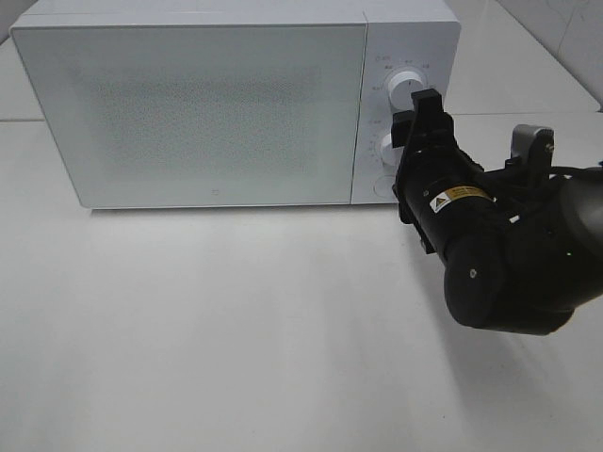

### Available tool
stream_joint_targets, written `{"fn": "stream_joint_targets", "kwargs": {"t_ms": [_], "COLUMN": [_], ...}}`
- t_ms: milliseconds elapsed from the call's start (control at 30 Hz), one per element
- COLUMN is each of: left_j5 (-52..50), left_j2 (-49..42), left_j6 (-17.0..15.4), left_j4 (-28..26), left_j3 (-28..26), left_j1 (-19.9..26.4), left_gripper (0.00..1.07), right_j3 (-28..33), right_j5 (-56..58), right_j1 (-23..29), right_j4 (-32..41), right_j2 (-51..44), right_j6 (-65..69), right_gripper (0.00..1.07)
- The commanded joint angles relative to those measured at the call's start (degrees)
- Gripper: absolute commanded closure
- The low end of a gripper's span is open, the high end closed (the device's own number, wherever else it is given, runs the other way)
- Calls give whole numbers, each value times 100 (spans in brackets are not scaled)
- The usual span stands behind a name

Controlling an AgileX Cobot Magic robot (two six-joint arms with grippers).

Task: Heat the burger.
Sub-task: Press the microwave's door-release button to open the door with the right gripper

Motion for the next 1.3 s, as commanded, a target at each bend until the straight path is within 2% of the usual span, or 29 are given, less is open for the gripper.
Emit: {"fn": "stream_joint_targets", "kwargs": {"t_ms": [33, 167, 200, 233, 300, 333, 467, 667, 733, 767, 833, 933, 967, 1033, 1067, 1133, 1200, 1300], "left_j5": [-80, -80, -80, -80, -80, -80, -80, -80, -80, -80, -80, -80, -80, -80, -80, -80, -80, -80], "left_j2": [-97, -97, -97, -97, -97, -97, -97, -97, -97, -97, -97, -97, -97, -97, -97, -97, -97, -97], "left_j6": [0, 0, 0, 0, 0, 0, 0, 0, 0, 0, 0, 0, 0, 0, 0, 0, 0, 0], "left_j4": [-29, -29, -29, -29, -29, -29, -29, -29, -29, -29, -29, -29, -29, -29, -29, -29, -29, -29], "left_j3": [11, 11, 11, 11, 11, 11, 11, 11, 11, 11, 11, 11, 11, 11, 11, 11, 11, 11], "left_j1": [11, 11, 11, 11, 11, 11, 11, 11, 11, 11, 11, 11, 11, 11, 11, 11, 11, 11], "left_gripper": [7, 7, 7, 7, 7, 7, 7, 7, 7, 7, 7, 7, 7, 7, 7, 7, 7, 7], "right_j3": [309, 418, 424, 424, 424, 424, 424, 401, 372, 372, 372, 372, 372, 372, 372, 372, 372, 372], "right_j5": [418, 997, 1581, 1581, 2464, 2464, 3885, 5225, 6188, 6188, 7225, 7500, 7941, 8170, 8571, 8732, 9454, 9906], "right_j1": [-40, -46, -63, -63, -212, -212, -682, -1083, -1295, -1295, -1570, -1633, -1736, -1776, -1776, -1776, -1776, -1776], "right_j4": [-367, -424, -424, -424, -464, -464, -464, -464, -504, -504, -1100, -1346, -1822, -2080, -2532, -2670, -2991, -2991], "right_j2": [-464, -819, -1100, -1100, -1484, -1484, -2034, -2452, -2687, -2687, -2968, -3048, -3220, -3335, -3592, -3707, -4332, -4870], "right_j6": [-1089, -2068, -2922, -2922, -4022, -4022, -5730, -7196, -7844, -7844, -8039, -7987, -7804, -7655, -7340, -7214, -6830, -6767], "right_gripper": [38, 38, 38, 38, 38, 38, 38, 38, 38, 38, 38, 38, 38, 38, 38, 38, 38, 38]}}
